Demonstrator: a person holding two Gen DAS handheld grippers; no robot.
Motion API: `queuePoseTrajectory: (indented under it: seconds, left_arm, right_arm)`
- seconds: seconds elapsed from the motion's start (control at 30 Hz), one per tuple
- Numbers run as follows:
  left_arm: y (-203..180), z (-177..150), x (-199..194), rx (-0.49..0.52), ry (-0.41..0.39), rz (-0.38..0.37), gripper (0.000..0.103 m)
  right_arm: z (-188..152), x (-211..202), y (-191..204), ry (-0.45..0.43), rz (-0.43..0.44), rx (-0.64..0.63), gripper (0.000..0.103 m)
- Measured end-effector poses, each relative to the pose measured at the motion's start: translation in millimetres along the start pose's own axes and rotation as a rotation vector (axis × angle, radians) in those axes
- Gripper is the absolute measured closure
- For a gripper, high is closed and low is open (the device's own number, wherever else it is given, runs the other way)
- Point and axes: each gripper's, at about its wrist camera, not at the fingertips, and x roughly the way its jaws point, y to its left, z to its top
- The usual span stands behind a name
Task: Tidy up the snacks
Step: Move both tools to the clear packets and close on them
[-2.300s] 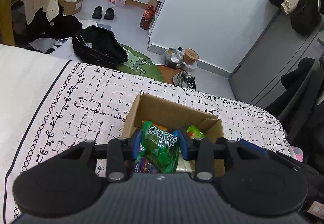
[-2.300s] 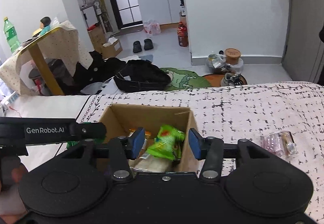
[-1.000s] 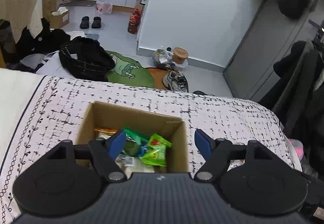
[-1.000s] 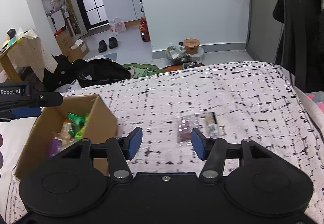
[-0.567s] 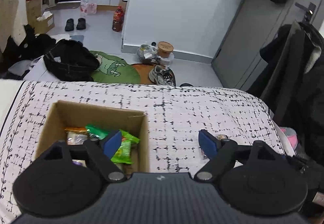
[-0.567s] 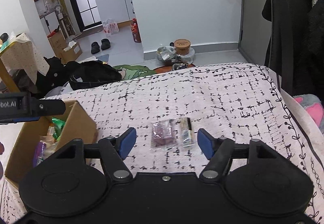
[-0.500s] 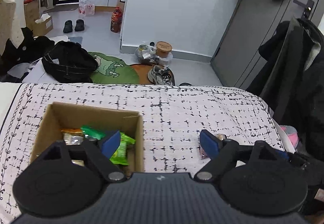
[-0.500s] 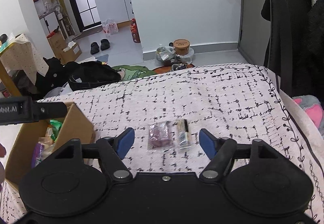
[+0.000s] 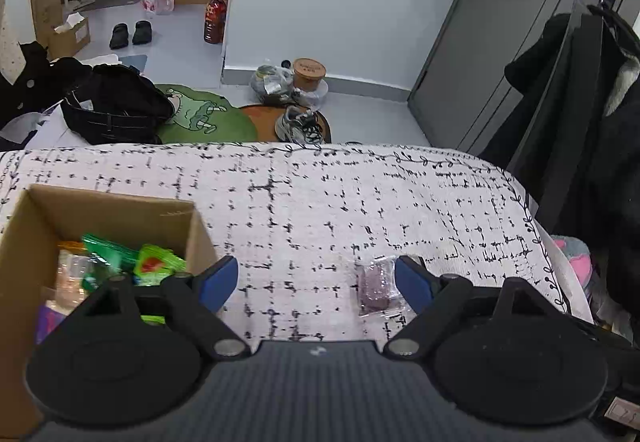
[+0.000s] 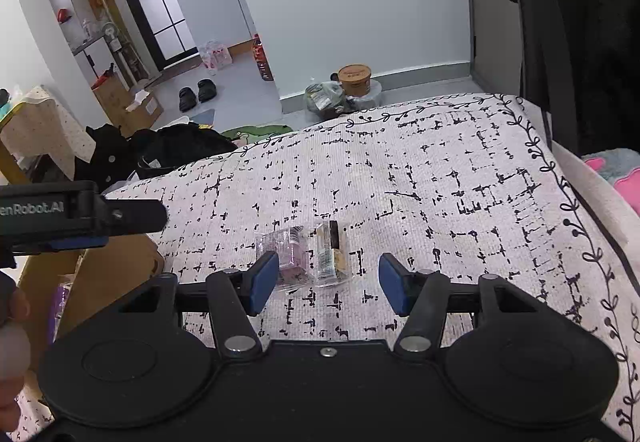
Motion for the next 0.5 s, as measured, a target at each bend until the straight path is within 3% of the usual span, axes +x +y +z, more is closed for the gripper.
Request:
queuePoseTrajectory:
  seconds: [0.37,0.5]
  left_arm:
    - [-17.8,-2.3,35.0,0.027,0.044,0.002,0.022]
    - [-23.7,-3.7,48.3,0.025,0.056,-0.003,0.023]
  right_arm:
    - [-3.3,29.9,-12.8,0.03,0.04,0.023,0.057]
    - [-3.5,39.7,-15.4,0.055,0.048,0.037,0.067]
